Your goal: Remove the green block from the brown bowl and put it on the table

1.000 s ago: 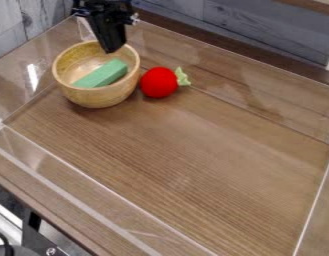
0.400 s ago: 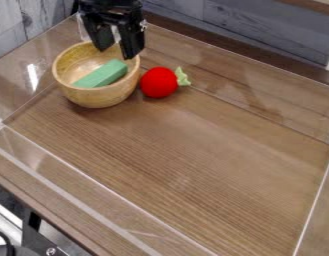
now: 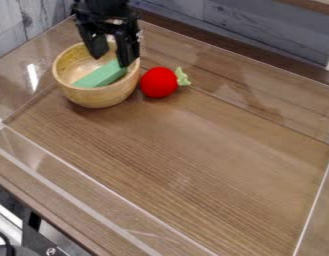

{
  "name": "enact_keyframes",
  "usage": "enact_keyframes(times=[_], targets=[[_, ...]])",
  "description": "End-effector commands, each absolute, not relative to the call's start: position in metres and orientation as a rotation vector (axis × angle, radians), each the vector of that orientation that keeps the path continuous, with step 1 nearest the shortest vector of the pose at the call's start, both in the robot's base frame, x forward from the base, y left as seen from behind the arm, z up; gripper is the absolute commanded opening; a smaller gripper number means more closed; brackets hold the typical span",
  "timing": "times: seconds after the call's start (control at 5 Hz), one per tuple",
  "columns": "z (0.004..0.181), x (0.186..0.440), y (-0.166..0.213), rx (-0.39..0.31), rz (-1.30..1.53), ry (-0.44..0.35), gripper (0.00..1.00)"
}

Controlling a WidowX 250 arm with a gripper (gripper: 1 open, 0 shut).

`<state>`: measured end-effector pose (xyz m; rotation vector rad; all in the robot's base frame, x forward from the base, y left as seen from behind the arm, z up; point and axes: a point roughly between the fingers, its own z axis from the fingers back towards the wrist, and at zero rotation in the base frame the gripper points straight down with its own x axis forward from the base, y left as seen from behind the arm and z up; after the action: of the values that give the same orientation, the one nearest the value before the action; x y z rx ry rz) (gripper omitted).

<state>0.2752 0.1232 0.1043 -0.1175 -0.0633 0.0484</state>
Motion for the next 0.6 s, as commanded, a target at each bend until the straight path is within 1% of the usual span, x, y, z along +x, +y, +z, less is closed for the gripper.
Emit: enact_keyframes(times=[0.0, 0.4], targets=[[0.106, 0.27, 0.14, -0.077, 0.087, -0.087, 1.0], [0.101, 0.256, 0.137, -0.05, 0.088, -0.082, 1.0]])
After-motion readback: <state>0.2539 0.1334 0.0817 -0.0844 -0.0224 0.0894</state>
